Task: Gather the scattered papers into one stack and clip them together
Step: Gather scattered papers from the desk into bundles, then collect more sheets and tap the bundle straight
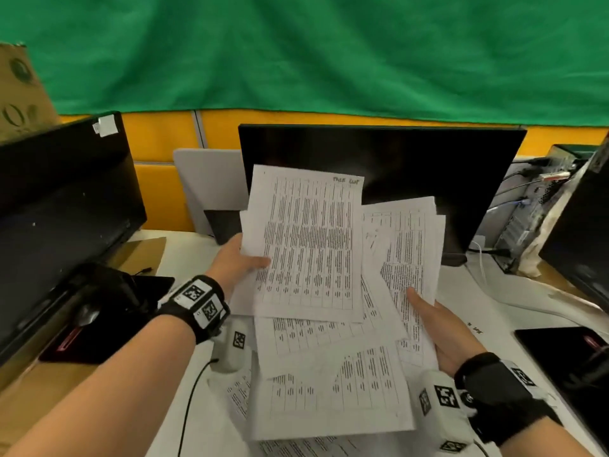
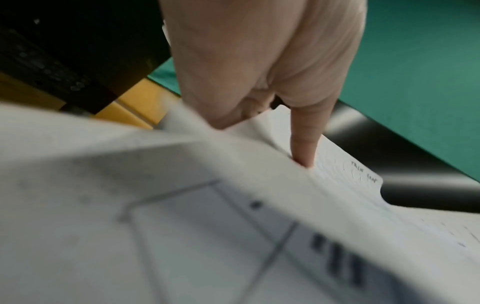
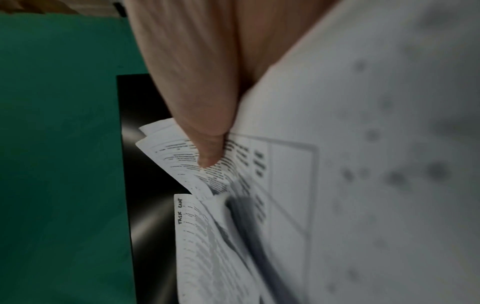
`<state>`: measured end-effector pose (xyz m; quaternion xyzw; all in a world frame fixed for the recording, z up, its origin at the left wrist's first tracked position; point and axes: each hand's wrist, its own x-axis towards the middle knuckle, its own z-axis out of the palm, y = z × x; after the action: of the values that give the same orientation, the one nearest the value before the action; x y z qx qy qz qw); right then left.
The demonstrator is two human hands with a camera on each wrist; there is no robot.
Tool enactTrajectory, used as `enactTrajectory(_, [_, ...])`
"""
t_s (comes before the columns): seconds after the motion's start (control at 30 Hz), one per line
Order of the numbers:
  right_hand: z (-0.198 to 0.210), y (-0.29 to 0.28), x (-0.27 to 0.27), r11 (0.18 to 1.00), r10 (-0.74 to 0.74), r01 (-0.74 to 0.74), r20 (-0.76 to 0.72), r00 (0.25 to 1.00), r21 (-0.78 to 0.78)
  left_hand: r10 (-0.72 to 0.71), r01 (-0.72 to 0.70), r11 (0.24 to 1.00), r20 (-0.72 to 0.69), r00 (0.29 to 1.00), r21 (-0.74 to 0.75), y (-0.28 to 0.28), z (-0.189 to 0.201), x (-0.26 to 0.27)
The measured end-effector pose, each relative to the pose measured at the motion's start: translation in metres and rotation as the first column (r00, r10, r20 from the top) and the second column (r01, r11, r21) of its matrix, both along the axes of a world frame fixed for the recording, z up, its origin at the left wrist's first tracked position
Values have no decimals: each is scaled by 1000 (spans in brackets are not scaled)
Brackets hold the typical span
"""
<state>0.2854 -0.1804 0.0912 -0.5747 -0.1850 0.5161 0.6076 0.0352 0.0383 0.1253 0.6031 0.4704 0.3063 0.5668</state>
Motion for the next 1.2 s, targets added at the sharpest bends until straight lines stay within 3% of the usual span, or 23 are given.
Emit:
enactTrajectory(0.1, [-5, 3, -8, 1000, -7, 6, -7, 1000, -28, 37, -32, 993, 47, 998, -110, -7, -20, 6])
enactTrajectory(0.27, [-7, 0, -16, 999, 54, -54, -94, 994, -2, -71, 80, 942, 38, 997, -326, -13, -57, 8])
enactTrajectory(0.4, [-4, -1, -16, 993, 113, -107, -123, 986, 54, -58, 72, 952, 56, 997, -297, -19, -59, 9])
enactTrajectory(0.5, [-11, 1, -19, 974, 228, -228, 13, 974, -6, -75, 113, 958, 152, 986, -262, -29, -54, 10])
enactTrajectory(0.6, [-19, 1, -16, 975, 224, -223, 44, 974, -10, -143, 184, 945, 166, 976, -269, -36, -42, -1])
enactTrajectory(0.73, [-14, -4, -10, 983, 170, -167, -35, 985, 79, -358, 387, 812, 150, 921, -436, -46, -54, -27])
enactTrajectory(0.8, [-14, -3, -8, 979, 185, -180, -48, 982, 92, -383, 410, 773, 158, 910, -484, -54, -68, -30])
enactTrajectory(0.9, [-21, 1, -10, 974, 225, -225, -2, 974, 30, -304, 340, 811, 154, 940, -475, -64, -79, -22])
enactTrajectory(1.07, [-34, 8, -16, 961, 275, -272, 78, 958, -43, -265, 235, 908, -41, 963, -346, -63, -85, -10])
enactTrajectory(1.2, [-36, 15, -12, 978, 171, -121, 318, 933, -171, -165, 140, 962, -91, 982, -233, -63, -85, -19])
